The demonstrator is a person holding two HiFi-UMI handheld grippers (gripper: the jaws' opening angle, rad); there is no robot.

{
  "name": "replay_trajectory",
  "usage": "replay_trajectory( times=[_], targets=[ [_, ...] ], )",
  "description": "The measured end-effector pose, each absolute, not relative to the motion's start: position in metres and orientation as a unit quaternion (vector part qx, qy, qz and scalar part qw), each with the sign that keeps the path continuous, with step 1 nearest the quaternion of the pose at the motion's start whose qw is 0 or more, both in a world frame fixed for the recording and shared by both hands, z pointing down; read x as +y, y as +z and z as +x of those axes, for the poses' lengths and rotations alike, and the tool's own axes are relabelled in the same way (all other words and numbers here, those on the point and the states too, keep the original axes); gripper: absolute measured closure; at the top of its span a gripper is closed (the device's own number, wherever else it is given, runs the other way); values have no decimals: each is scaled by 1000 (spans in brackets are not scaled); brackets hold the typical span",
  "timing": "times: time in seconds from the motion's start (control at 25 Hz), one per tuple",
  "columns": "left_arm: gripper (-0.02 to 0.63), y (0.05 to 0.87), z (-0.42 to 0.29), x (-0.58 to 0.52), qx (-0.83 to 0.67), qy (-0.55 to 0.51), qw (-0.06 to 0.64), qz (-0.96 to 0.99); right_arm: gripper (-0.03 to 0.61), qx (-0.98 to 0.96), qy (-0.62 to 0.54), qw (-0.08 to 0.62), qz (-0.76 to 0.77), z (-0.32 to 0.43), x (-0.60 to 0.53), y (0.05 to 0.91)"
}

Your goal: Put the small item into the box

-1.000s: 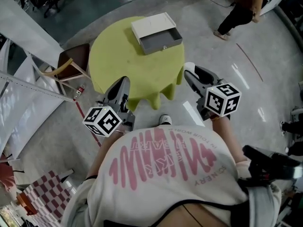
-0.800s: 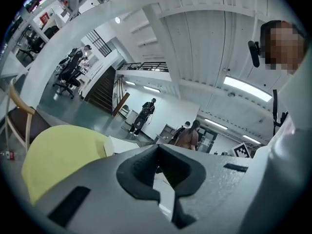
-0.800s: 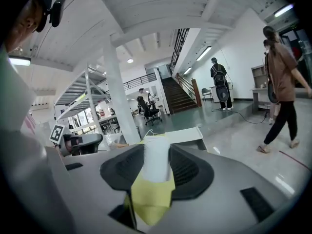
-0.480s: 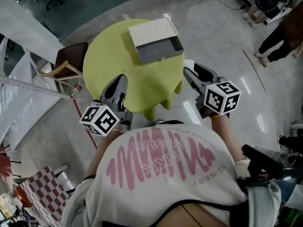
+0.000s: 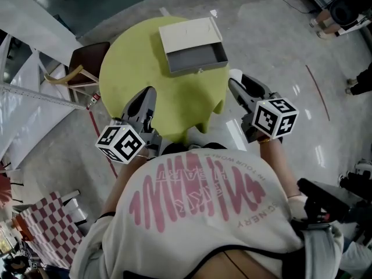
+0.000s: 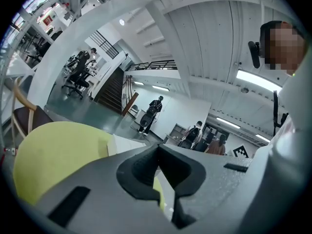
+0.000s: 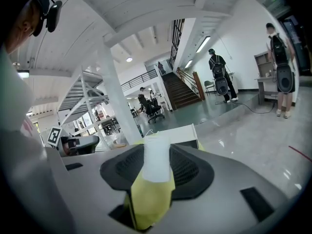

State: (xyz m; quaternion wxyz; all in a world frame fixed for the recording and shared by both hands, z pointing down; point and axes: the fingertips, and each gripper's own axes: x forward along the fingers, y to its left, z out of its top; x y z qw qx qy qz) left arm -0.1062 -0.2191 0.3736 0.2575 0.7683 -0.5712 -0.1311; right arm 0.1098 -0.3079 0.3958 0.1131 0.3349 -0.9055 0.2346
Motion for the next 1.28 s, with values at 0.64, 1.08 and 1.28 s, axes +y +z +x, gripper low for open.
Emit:
replay_trajectory(
  times=[0.64,1.08,1.28],
  targets=[
    [607,385,-108,-210,-577,-115,273,761,414,-892,276,108,342,112,-308,417],
    [607,405,-117,-231,-576,-119,294,753,414,-895,271,147,323,79,-343,441],
    [607,412,-131,-243,-582,-122,302,745,414,-894,277,159,316,62,-359,451]
  ],
)
